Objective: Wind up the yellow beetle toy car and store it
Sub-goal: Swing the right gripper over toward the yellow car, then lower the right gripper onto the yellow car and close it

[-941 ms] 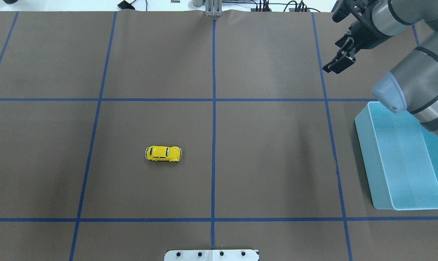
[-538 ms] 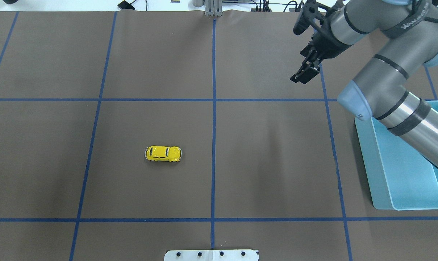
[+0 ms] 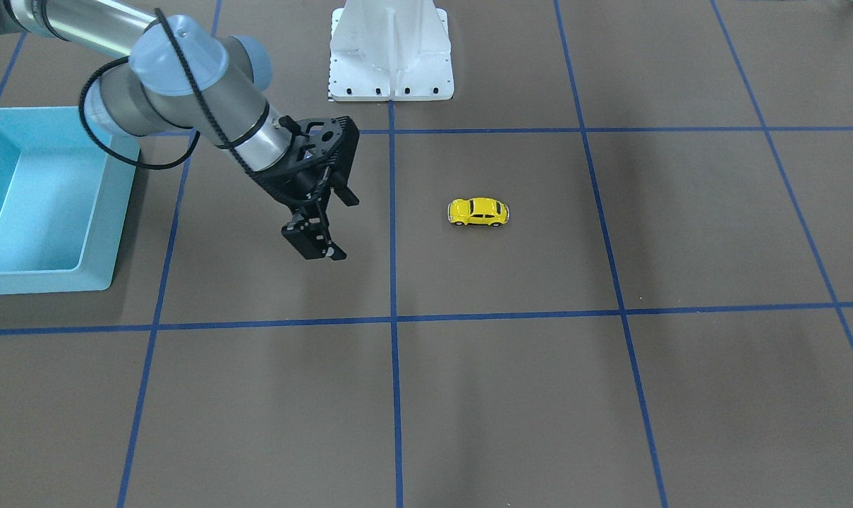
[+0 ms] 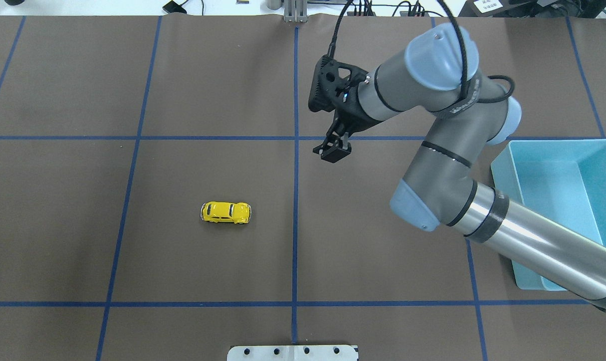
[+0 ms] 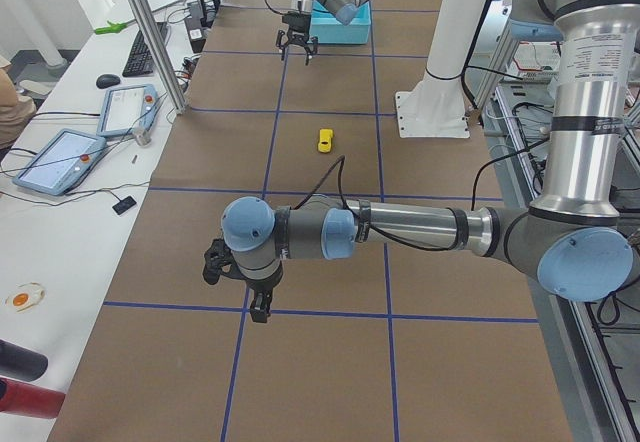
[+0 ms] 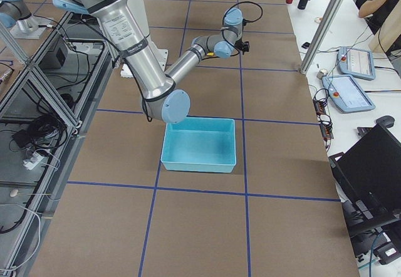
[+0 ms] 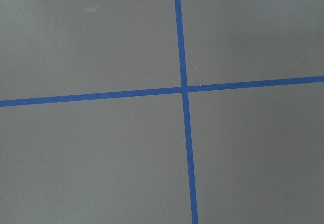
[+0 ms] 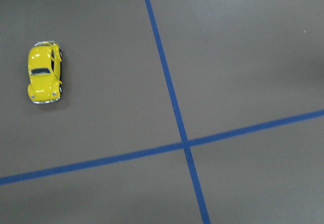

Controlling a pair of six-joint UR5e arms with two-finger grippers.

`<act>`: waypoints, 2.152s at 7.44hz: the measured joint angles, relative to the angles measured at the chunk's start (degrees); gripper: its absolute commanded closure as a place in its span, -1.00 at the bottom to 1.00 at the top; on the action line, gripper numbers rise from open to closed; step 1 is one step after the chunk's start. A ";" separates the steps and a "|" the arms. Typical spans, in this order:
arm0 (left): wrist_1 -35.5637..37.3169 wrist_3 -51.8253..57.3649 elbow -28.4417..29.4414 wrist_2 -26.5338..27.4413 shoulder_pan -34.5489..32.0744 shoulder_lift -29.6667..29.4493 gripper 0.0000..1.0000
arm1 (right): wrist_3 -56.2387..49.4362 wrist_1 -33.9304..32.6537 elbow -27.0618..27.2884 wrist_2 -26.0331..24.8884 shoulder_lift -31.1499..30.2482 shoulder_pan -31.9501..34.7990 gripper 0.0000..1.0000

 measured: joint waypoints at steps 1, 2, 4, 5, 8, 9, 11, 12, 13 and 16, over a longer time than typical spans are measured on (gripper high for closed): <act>0.00 0.00 -0.03 -0.04 0.03 0.07 -1.00 | 0.64 1.14 -1.63 -1.90 1.91 -2.47 -1.00; 0.00 0.00 -0.06 -0.08 0.05 0.14 -1.00 | 1.05 2.43 -4.35 -3.90 4.48 -4.73 -1.00; 0.00 0.05 -0.06 -0.06 0.00 0.25 -0.99 | 1.86 7.68 -11.12 -8.37 8.51 -9.59 -1.00; 0.00 0.07 -0.07 -0.04 0.00 0.25 -1.00 | 3.36 10.18 -13.38 -10.25 9.38 -11.99 -1.00; 0.00 0.10 -0.12 -0.01 -0.01 0.30 -0.99 | 6.05 13.41 -18.93 -12.23 12.02 -15.21 -1.00; 0.00 0.10 -0.21 0.03 -0.01 0.28 -0.99 | 6.11 13.75 -20.88 -12.33 12.91 -15.98 -1.00; 0.00 0.07 -0.29 0.05 -0.03 0.19 -0.99 | 6.03 14.03 -23.18 -12.54 13.78 -17.16 -1.00; 0.00 0.10 -0.29 0.06 -0.05 0.28 -0.99 | 5.98 14.06 -23.83 -12.59 14.08 -17.38 -1.00; 0.00 0.12 -0.30 0.06 -0.04 0.36 -0.99 | 5.96 14.07 -24.55 -12.61 14.58 -17.49 -1.00; 0.00 0.09 -0.33 0.06 -0.02 0.36 -1.00 | 5.94 14.63 -26.75 -12.87 15.51 -17.96 -0.99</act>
